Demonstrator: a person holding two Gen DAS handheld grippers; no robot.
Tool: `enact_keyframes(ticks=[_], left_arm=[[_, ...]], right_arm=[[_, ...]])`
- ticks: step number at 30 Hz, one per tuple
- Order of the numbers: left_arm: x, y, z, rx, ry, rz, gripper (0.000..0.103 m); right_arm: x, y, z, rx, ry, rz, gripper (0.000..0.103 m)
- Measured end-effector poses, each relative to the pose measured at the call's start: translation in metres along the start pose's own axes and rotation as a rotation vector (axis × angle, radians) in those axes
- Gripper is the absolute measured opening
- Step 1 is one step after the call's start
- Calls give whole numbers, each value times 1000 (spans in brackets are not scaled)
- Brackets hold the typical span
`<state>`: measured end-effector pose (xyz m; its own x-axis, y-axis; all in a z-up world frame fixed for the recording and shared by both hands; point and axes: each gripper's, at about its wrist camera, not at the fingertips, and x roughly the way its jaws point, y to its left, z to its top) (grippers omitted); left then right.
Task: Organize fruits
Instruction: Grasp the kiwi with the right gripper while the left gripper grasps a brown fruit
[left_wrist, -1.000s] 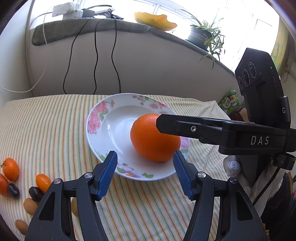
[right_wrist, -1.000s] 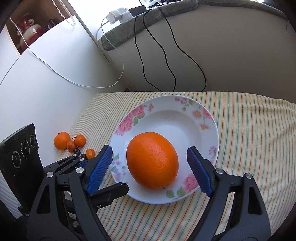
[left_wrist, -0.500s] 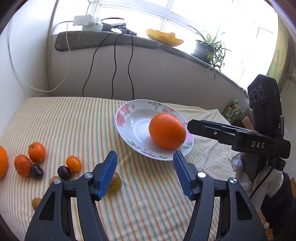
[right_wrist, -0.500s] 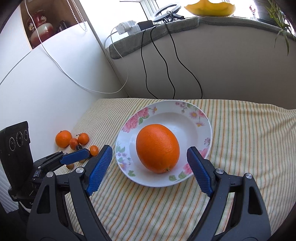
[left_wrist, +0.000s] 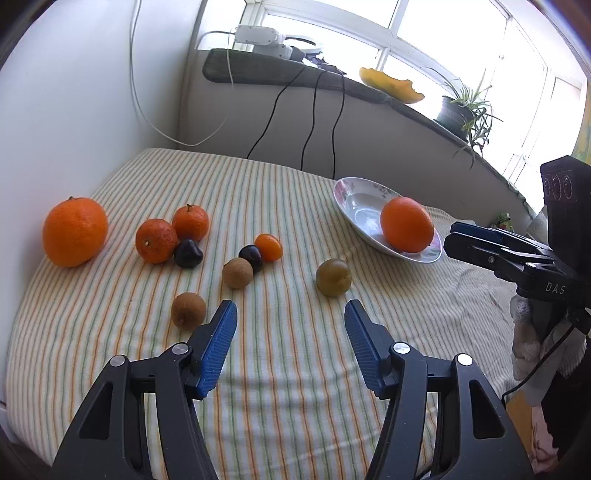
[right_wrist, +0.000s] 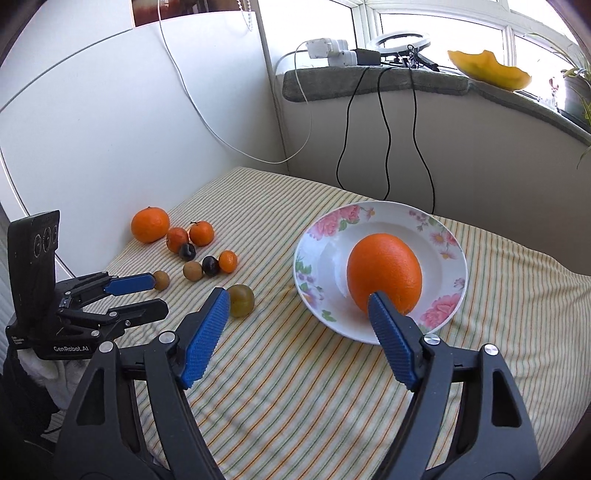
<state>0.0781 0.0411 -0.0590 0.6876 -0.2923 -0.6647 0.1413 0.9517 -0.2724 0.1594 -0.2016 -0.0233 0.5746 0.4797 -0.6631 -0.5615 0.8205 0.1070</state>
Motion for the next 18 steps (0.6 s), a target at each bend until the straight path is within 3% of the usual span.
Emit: enact_keyframes(ticks=[11, 13, 18], left_arm=[[0, 37, -4, -36, -11, 104, 47], [4, 43, -3, -44, -1, 110, 44], [11, 51, -7, -46, 22, 106, 42]], right_arm=[[40, 30, -7, -40, 118, 52, 57], [49, 33, -9, -49, 139, 56, 51], [69, 34, -10, -58, 176, 55, 47]])
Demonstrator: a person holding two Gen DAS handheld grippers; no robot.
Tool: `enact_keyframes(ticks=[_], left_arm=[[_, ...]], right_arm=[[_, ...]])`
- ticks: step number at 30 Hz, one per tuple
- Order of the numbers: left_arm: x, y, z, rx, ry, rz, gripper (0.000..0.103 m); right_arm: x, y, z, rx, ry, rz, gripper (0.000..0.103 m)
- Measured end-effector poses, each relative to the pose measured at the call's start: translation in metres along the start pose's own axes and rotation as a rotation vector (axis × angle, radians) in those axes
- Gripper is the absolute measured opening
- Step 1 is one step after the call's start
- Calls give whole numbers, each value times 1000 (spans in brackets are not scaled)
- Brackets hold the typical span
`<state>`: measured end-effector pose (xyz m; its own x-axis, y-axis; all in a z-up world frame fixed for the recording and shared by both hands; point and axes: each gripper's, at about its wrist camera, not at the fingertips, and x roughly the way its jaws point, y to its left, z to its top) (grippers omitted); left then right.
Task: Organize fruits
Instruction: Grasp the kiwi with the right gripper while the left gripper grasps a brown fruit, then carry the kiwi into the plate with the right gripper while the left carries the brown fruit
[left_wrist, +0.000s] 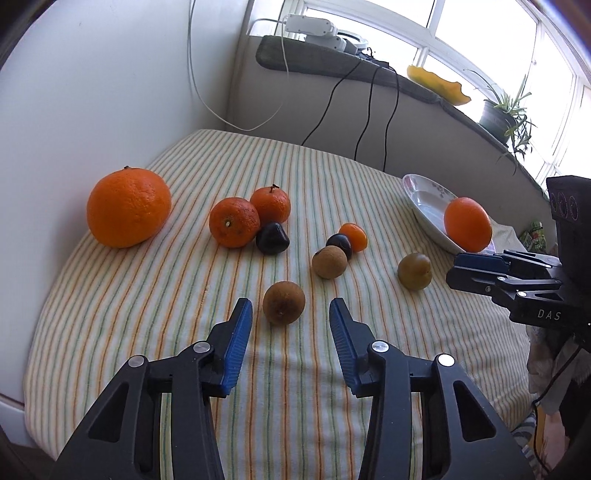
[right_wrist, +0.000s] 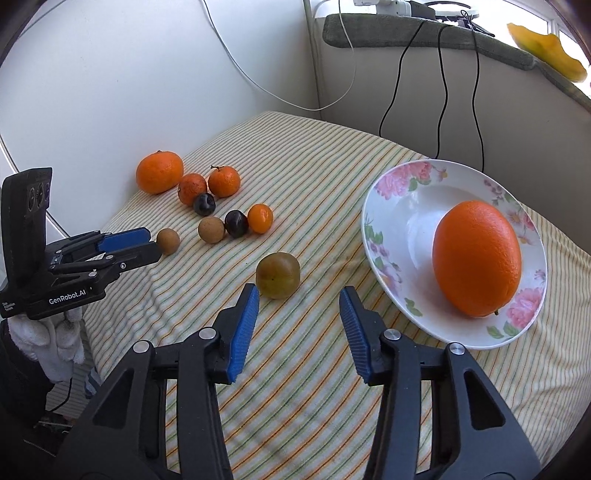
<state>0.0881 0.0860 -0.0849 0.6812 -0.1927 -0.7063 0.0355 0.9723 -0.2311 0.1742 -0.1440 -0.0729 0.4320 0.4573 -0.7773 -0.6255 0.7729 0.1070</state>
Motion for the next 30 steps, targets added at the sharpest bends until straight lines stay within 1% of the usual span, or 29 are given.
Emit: enact_keyframes(ticks=[3, 9, 11, 18, 22, 30], left_arm=[[3, 1, 2, 0, 4, -1, 40], [9, 3, 4, -2, 19, -12, 36], [11, 2, 4, 1, 26, -12, 32], [14, 5, 4, -7, 35, -7, 25], [15, 4, 3, -5, 34, -5, 25], [12, 4, 6, -3, 24, -7, 24]], right_arm=[[10, -1, 2, -1, 16, 4, 45], [24, 2, 6, -8, 39, 15, 44], [28, 3, 7, -13, 45, 16, 44], [37, 8, 10, -23, 58, 24, 43], [40, 12, 12, -30, 63, 46, 30], [39, 15, 12, -38, 52, 43, 27]])
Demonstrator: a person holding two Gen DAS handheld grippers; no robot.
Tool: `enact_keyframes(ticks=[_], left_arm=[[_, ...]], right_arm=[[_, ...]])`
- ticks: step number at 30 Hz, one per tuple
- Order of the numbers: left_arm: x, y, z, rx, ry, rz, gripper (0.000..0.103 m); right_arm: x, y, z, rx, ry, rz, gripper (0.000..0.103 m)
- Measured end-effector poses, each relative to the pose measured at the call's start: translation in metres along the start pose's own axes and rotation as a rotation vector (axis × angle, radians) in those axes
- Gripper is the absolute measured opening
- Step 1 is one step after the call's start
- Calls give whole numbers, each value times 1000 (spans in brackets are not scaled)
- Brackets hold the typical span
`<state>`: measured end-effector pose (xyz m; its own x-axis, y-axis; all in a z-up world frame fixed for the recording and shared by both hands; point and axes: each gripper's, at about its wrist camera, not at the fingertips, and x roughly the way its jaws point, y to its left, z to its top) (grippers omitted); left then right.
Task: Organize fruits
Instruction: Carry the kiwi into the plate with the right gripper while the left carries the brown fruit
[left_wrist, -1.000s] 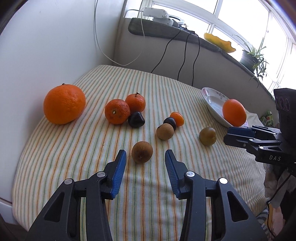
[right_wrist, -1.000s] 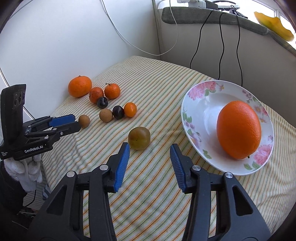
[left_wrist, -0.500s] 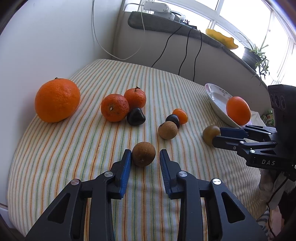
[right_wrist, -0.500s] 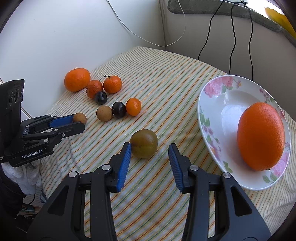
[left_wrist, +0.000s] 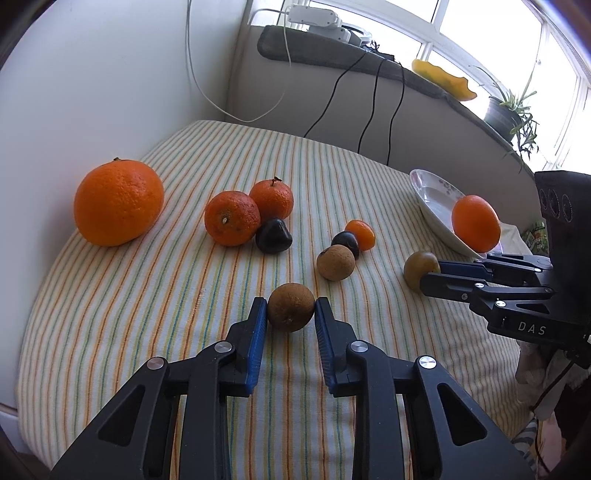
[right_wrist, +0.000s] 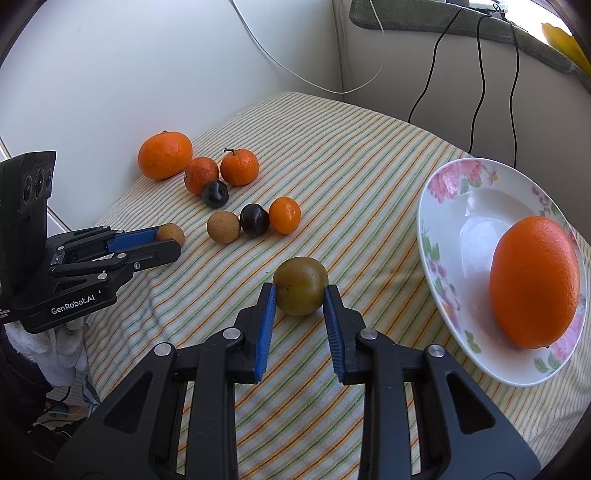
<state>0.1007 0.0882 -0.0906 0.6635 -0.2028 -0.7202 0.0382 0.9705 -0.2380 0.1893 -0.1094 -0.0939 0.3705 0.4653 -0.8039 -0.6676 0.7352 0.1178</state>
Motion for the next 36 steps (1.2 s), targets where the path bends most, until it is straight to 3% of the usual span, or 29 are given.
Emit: enact_keyframes(ticks=[19, 36], left_arm=[[-6, -47, 25, 66, -51, -109, 24], [25, -111, 49, 145, -39, -212, 24]], right_arm=[[-64, -25, -12, 68, -140, -27, 27], [-115, -75, -25, 143, -233, -137, 27]])
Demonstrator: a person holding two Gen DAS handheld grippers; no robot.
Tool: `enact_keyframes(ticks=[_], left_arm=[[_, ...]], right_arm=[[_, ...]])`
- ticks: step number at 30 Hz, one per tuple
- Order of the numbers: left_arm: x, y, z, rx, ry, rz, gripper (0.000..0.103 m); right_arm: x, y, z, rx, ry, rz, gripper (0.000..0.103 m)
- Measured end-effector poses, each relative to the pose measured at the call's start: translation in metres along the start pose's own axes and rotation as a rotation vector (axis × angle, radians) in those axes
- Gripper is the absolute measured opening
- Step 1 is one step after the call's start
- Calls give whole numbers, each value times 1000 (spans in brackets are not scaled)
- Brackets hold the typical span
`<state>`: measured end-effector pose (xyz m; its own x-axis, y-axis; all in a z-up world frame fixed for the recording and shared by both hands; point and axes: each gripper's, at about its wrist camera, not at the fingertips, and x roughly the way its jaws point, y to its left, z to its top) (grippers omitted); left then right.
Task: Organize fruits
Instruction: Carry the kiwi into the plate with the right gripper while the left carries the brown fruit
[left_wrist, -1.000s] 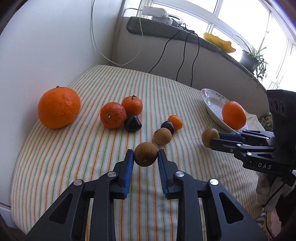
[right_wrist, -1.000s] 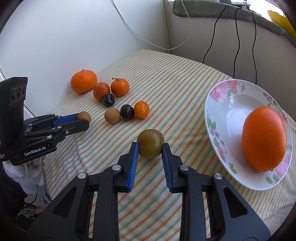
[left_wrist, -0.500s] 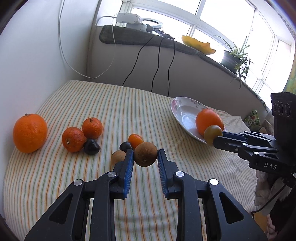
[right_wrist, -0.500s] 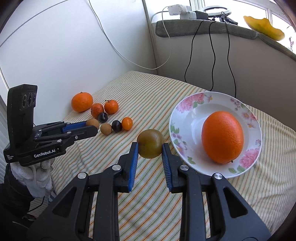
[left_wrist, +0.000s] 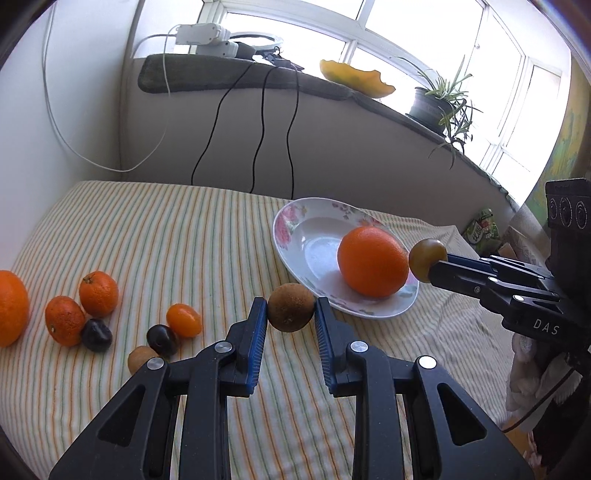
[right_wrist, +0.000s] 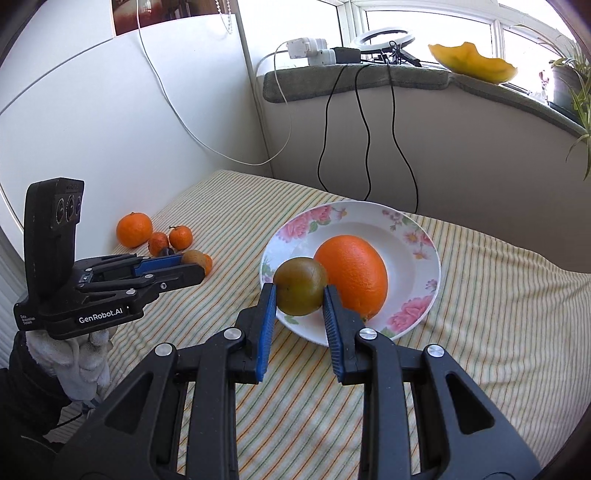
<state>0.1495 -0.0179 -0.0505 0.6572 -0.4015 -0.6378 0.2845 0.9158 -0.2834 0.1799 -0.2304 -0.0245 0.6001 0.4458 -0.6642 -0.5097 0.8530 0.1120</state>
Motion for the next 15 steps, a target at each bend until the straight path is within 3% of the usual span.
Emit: enact_keyframes(ticks=[15], left_arm=[[33, -19, 18, 42, 23, -19, 24]], right_arm=[[4, -51, 4, 67, -2, -62, 27]])
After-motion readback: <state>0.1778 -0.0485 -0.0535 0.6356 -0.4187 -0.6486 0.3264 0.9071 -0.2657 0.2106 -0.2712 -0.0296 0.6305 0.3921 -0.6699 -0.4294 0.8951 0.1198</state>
